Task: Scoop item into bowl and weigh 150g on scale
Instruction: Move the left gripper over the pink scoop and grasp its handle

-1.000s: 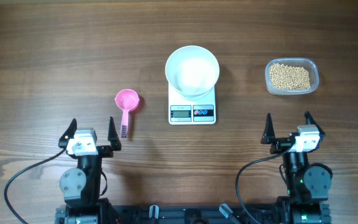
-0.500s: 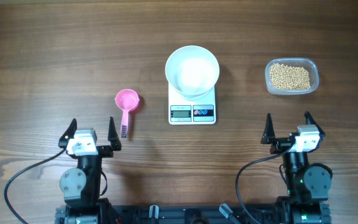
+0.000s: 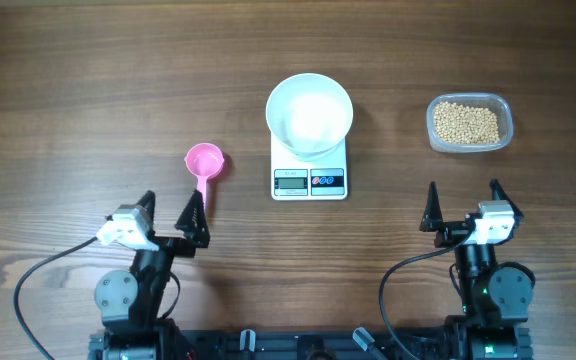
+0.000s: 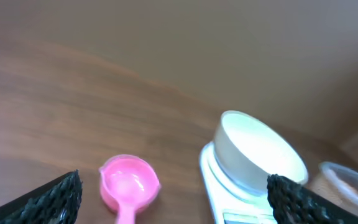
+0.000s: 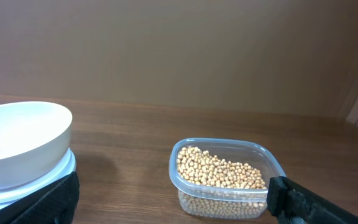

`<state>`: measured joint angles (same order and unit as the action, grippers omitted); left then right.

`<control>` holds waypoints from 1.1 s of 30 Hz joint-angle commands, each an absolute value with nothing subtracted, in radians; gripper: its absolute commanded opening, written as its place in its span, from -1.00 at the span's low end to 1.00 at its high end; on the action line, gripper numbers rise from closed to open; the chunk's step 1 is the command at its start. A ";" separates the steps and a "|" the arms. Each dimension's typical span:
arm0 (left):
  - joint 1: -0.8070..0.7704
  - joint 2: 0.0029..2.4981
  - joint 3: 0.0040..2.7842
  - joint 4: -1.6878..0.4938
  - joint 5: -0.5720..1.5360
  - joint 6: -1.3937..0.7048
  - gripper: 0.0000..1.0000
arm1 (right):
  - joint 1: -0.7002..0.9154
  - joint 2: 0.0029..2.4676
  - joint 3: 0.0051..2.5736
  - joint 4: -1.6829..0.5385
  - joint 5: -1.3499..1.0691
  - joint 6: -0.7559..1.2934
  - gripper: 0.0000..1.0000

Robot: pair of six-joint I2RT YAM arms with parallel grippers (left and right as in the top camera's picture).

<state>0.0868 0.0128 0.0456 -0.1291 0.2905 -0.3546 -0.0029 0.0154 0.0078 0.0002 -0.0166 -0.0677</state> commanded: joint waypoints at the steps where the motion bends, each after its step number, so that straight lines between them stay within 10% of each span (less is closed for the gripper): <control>1: 0.082 0.017 0.188 -0.266 0.327 -0.397 0.99 | -0.007 0.007 0.005 0.006 0.000 -0.053 0.99; 15: 0.082 0.580 0.757 -0.715 0.150 -0.344 0.99 | -0.007 0.007 0.005 0.006 0.000 -0.052 0.99; 33: 0.080 0.731 0.774 -0.744 0.231 -0.250 1.00 | -0.007 0.007 0.005 0.006 0.000 -0.052 0.99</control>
